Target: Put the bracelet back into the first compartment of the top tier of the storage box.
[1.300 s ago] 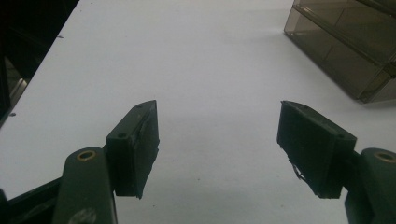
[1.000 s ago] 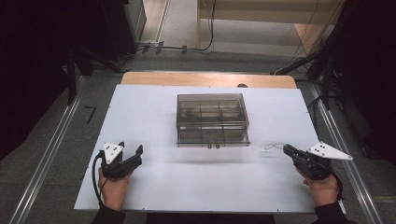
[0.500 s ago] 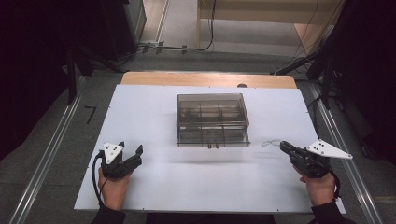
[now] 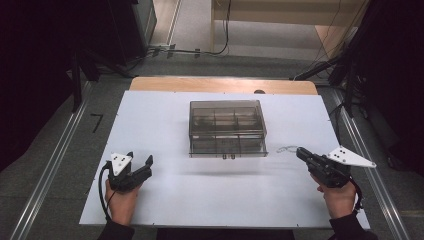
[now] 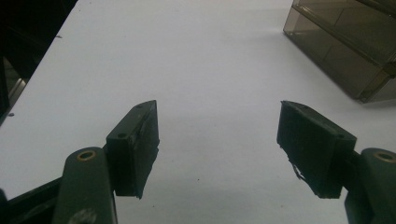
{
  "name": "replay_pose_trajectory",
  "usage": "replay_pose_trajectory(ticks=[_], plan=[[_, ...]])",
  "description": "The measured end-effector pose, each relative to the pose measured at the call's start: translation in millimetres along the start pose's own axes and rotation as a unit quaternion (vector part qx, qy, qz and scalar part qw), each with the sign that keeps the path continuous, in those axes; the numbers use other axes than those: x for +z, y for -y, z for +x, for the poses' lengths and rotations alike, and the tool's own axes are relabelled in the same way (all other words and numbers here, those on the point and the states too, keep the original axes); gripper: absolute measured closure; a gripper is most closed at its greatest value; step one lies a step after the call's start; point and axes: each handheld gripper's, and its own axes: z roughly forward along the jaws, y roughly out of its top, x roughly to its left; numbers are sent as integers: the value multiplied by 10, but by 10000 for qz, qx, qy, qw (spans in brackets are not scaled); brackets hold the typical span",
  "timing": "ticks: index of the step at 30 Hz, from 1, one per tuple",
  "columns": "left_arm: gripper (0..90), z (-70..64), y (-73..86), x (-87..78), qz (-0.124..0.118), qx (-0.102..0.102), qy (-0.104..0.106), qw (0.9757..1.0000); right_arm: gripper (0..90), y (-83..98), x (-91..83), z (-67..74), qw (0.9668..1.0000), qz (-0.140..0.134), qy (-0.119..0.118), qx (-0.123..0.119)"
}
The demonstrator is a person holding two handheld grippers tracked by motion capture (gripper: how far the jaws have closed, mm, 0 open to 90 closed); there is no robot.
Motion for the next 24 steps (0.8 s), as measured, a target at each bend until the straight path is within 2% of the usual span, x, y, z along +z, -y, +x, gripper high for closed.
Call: replay_pose_trajectory(ticks=[24], plan=[[298, 3, 0, 2, 3, 17, 19, 10000, 824, -189, 30, 169, 9993, -342, -134, -65]])
